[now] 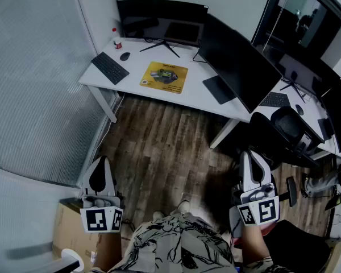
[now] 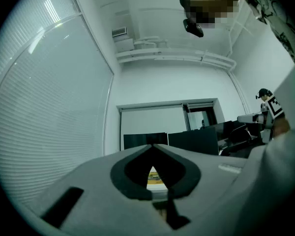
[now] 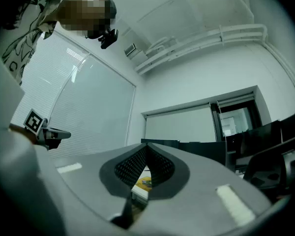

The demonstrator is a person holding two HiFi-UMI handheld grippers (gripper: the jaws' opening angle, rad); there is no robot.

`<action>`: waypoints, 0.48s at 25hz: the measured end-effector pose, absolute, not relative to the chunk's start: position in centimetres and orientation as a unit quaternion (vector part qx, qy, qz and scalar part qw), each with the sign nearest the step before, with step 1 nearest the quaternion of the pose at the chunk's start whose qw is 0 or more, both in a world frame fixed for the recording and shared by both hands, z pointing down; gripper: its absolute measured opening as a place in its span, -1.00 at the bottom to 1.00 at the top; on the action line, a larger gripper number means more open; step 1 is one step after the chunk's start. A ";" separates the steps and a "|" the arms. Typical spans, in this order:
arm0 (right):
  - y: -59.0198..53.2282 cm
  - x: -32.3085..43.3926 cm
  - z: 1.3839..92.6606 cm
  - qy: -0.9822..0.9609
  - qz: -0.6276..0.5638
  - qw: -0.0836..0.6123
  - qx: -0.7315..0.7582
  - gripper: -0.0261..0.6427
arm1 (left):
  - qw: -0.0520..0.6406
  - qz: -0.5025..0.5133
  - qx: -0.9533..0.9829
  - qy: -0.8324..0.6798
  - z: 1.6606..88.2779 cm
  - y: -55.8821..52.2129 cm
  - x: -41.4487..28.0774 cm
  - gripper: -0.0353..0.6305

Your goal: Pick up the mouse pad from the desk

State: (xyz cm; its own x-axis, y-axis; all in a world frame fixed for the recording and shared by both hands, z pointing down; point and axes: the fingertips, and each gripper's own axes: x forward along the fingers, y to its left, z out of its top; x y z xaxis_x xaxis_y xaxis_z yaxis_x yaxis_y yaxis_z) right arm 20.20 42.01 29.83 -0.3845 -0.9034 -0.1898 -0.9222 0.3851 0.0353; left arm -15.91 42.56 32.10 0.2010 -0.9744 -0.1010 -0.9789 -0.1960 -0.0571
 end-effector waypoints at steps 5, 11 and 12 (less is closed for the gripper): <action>41.8 20.1 29.7 0.829 0.067 0.071 -0.551 -0.90 | 0.037 0.021 -0.774 0.632 32.6 42.3 -16.3 -0.88; 41.7 19.6 30.0 0.834 0.063 0.067 -0.544 -0.91 | 0.041 0.000 -0.778 0.627 32.9 42.3 -15.9 -0.88; 41.7 19.5 30.0 0.834 0.062 0.068 -0.544 -0.91 | 0.041 0.005 -0.779 0.626 32.8 42.3 -15.9 -0.88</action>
